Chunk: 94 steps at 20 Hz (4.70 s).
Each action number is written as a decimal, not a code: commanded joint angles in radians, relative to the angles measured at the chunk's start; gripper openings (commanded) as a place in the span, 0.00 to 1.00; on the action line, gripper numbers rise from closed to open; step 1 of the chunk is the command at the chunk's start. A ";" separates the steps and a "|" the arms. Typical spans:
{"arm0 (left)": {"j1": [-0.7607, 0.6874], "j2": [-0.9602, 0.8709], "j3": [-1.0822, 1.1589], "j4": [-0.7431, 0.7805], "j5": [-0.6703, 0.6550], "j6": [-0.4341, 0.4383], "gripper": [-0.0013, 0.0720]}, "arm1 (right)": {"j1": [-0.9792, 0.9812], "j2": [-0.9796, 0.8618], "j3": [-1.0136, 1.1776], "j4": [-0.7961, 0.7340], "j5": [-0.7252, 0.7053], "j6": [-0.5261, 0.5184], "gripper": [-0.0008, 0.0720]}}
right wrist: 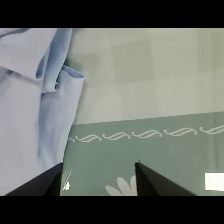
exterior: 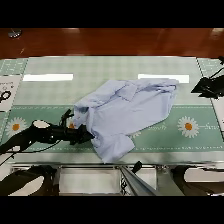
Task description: Fold the shirts.
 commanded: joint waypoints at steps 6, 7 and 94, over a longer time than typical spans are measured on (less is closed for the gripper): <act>-0.003 -0.009 0.002 -0.027 -0.012 0.021 0.05 | -0.005 -0.053 -0.232 0.278 -0.320 -0.027 0.59; -0.003 -0.009 0.002 -0.028 -0.012 0.021 0.05 | -0.005 -0.080 -0.232 0.295 -0.299 -0.043 0.60; 0.371 -0.199 1.118 0.879 -0.651 -0.264 0.92 | 0.209 0.128 0.238 -0.331 0.077 0.097 0.68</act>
